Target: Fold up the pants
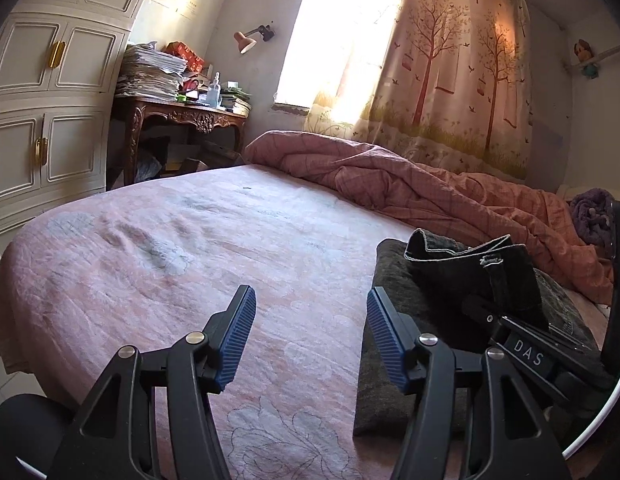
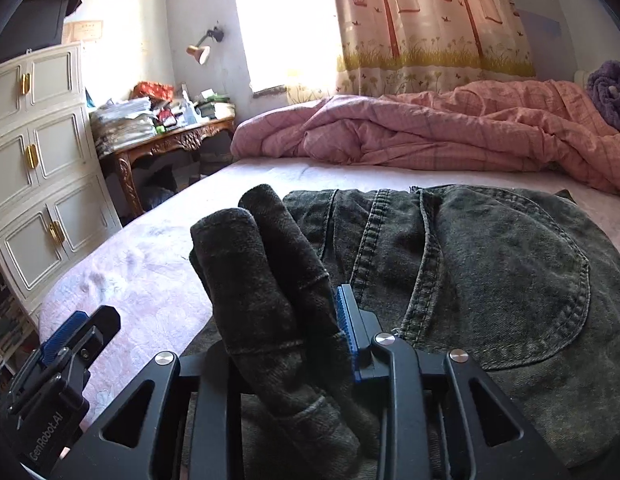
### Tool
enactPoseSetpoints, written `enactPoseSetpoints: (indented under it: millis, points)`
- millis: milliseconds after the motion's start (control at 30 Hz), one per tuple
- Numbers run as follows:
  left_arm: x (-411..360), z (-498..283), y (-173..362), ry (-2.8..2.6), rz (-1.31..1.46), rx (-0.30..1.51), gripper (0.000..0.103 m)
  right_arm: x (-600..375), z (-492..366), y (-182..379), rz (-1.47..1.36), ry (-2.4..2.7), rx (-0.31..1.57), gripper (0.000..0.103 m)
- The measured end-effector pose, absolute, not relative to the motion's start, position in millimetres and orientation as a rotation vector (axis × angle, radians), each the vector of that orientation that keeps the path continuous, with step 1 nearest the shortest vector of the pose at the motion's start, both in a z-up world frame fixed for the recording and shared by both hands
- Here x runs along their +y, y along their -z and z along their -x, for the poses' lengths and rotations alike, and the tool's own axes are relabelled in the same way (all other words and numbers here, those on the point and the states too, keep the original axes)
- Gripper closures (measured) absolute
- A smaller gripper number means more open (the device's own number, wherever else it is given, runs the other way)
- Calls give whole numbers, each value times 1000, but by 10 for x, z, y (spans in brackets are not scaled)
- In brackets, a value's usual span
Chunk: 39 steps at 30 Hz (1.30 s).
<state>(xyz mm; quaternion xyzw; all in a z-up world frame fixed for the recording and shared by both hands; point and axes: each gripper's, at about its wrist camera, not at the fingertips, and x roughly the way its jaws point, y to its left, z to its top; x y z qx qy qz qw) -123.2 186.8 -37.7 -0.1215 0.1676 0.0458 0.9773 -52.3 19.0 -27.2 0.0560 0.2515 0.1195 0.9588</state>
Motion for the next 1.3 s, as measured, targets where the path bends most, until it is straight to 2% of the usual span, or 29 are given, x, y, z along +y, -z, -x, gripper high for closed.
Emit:
enactPoseSetpoints:
  millis: [100, 167, 200, 233, 400, 600, 700, 767, 1000, 1033, 1067, 1100, 1133, 1167, 1200, 1300]
  points:
    - [1870, 1243, 372, -88, 243, 338, 46, 162, 555, 267, -121, -256, 514, 72]
    - [1859, 1253, 361, -82, 239, 337, 46, 131, 592, 255, -144, -280, 513, 62]
    - [1855, 1261, 351, -77, 238, 335, 46, 121, 628, 238, -157, -308, 506, 40]
    - [1844, 1270, 340, -75, 236, 333, 45, 114, 673, 221, -168, -338, 496, 26]
    - [1819, 1336, 284, -69, 215, 317, 43, -18, 1019, 101, -172, -354, 402, 26]
    - [1729, 1359, 210, 13, 227, 311, 42, -680, 1283, -152, -360, -294, 323, 26]
    - [1608, 1363, 137, 175, 256, 317, 30, -1022, 1406, -229, -318, -170, 261, 26]
    - [1516, 1319, 132, 313, 309, 341, 16, -1225, 1473, -207, -276, -94, 245, 26]
    - [1348, 914, 333, 307, 433, 518, 15, -1817, 1639, 21, -188, 112, 266, 26]
    - [1369, 880, 373, 317, 464, 530, 16, -1910, 1656, 39, -193, 124, 270, 26]
    - [1397, 849, 410, 330, 501, 538, 23, -1960, 1664, 53, -195, 126, 273, 26]
    - [1417, 823, 437, 355, 538, 537, 35, -2025, 1653, 79, -196, 130, 283, 26]
    - [1425, 804, 450, 362, 550, 541, 61, -2058, 1648, 108, -193, 136, 292, 27]
    - [1419, 786, 446, 357, 538, 543, 66, -2090, 1619, 129, -188, 138, 306, 29]
    - [1408, 790, 434, 366, 527, 536, 67, -2123, 1590, 166, -185, 135, 325, 36]
    - [1384, 797, 381, 378, 534, 510, 68, -2190, 1487, 268, -213, 93, 377, 51]
